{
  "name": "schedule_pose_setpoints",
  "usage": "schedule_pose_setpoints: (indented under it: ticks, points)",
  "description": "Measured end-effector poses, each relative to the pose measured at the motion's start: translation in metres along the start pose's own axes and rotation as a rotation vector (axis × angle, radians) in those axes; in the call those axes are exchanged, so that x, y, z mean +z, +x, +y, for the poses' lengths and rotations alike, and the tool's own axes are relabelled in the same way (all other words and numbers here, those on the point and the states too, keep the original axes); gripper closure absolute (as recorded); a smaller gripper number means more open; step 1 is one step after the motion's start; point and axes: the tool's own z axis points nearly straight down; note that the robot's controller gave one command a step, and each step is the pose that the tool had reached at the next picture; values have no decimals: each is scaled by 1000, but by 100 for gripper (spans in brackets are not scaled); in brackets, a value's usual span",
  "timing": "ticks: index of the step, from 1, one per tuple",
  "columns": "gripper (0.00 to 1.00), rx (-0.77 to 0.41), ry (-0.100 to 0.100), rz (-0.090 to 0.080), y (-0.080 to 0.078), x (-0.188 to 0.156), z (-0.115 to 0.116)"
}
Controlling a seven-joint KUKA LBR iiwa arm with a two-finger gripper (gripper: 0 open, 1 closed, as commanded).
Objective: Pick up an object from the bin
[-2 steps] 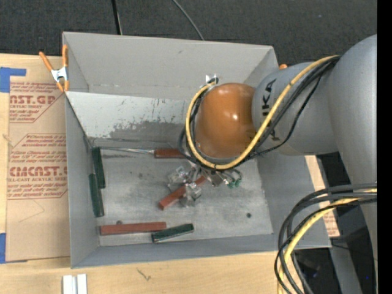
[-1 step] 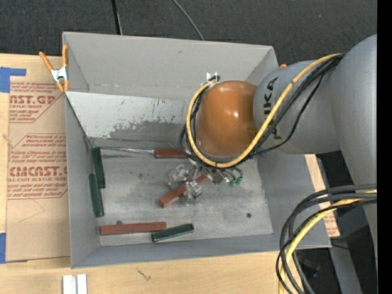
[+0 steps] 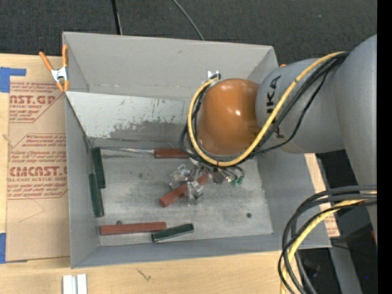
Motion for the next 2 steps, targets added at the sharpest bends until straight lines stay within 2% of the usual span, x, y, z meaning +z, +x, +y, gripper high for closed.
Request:
schedule_pose_setpoints:
  ticks: [1, 2]
  points:
    - [100, 1, -1, 1, 0, -21, 1]
    - [100, 0, 3, -7, -2, -36, 0]
